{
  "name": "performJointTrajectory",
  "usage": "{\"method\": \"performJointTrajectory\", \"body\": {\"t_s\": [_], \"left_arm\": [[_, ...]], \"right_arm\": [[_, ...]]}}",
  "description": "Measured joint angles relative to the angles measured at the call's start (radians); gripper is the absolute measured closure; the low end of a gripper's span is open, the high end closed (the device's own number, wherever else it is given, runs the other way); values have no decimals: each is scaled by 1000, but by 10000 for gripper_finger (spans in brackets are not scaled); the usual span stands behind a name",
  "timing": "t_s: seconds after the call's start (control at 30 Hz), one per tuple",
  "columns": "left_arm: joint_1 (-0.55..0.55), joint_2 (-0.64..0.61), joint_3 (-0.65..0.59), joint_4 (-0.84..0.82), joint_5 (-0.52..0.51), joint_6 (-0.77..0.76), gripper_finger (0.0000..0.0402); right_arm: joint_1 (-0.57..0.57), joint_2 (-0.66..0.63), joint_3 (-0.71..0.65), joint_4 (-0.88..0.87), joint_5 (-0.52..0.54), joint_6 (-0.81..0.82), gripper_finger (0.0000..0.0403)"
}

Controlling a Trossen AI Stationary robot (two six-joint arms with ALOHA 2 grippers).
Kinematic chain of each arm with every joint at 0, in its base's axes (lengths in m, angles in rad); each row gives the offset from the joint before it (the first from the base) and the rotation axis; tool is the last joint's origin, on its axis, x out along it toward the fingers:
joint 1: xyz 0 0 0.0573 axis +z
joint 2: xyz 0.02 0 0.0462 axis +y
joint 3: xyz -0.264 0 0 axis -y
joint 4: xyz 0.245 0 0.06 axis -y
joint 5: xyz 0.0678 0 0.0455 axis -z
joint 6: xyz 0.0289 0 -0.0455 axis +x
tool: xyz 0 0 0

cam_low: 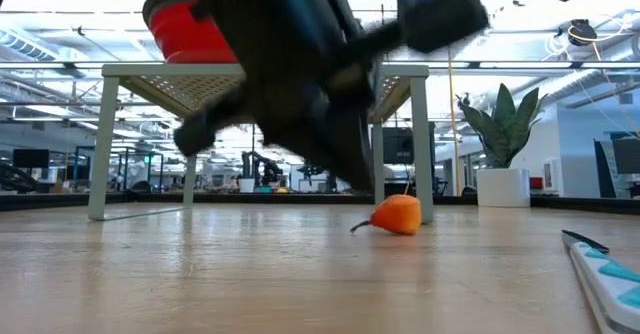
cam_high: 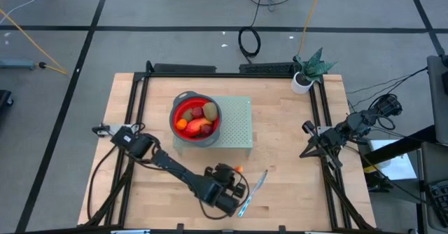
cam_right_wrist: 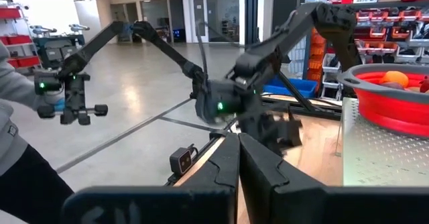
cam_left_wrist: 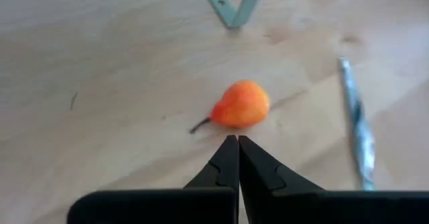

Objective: Pick & Place Fruit
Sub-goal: Put the orange pear into the red strainer bowl on the shelf

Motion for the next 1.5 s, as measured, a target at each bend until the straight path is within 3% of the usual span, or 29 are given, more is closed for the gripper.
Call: {"method": "performJointTrajectory", "body": {"t_s": [0.33,0.73,0.93,1.23,1.5], "left_arm": [[-66,-117,1,-29,-46,78,401],[-16,-123,2,129,-65,448,392],[32,-123,2,224,2,619,321],[84,-115,2,235,105,756,190],[92,-80,2,237,132,818,167]], "right_arm": [[0,1,0,-19,0,0,403],[0,1,0,-21,0,0,403],[0,1,0,-21,0,-1,403],[0,1,0,-22,0,-3,403],[0,0,0,-28,0,-19,403]]}}
